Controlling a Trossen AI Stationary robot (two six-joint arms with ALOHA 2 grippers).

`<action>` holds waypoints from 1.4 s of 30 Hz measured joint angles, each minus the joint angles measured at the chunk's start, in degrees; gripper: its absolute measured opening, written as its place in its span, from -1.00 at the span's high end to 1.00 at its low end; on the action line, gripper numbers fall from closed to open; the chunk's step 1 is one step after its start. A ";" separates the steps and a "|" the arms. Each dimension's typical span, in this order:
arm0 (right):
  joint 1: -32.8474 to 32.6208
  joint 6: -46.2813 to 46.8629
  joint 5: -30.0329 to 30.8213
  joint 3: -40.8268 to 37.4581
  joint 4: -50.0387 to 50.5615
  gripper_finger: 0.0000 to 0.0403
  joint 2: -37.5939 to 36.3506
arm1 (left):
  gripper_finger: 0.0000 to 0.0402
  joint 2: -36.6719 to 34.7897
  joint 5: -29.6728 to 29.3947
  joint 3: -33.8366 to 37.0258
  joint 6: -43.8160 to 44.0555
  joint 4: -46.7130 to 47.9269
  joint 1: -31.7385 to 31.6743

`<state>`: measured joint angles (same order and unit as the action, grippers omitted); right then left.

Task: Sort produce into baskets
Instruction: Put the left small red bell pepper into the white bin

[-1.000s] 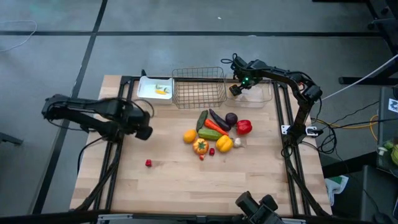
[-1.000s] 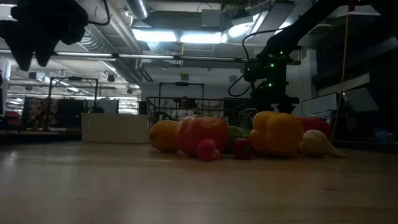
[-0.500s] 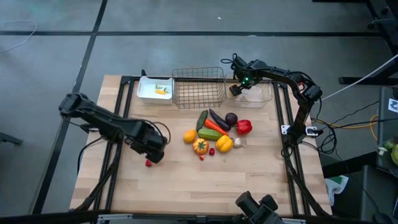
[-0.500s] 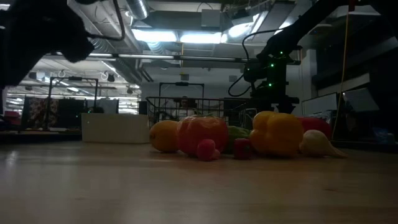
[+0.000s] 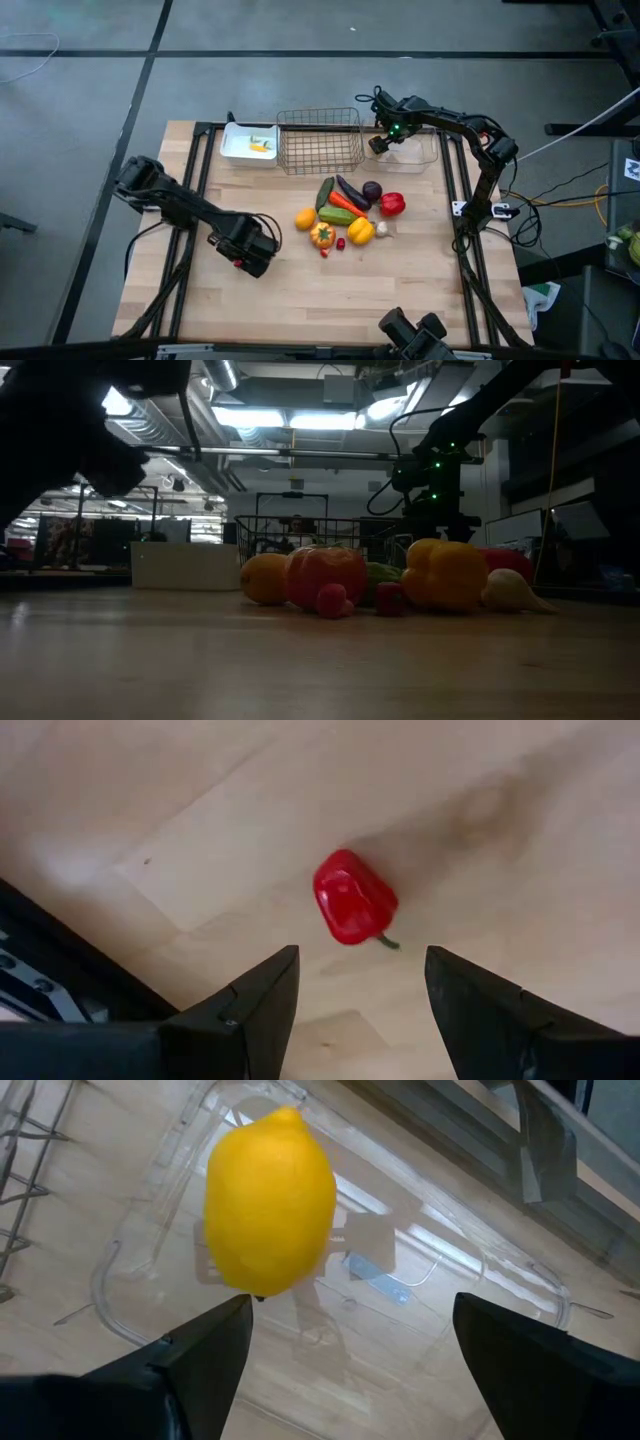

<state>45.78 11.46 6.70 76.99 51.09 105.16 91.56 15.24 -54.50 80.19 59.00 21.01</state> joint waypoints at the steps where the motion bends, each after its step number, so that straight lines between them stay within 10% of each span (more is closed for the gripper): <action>1: 0.00 0.00 0.00 0.00 0.02 -0.70 0.00 | -0.05 0.70 -0.01 -0.01 0.02 0.00 0.05; 23: 0.00 -0.02 0.22 0.00 0.02 -0.70 0.00 | -0.04 8.40 -2.18 0.00 -2.58 -2.85 0.05; 42: 0.00 -1.29 0.17 0.00 0.04 -0.70 -0.04 | 0.43 3.24 -2.52 0.00 -9.85 -2.91 -2.86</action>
<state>45.78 10.17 6.87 76.99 51.13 105.12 94.80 12.72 -54.50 70.33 56.09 18.15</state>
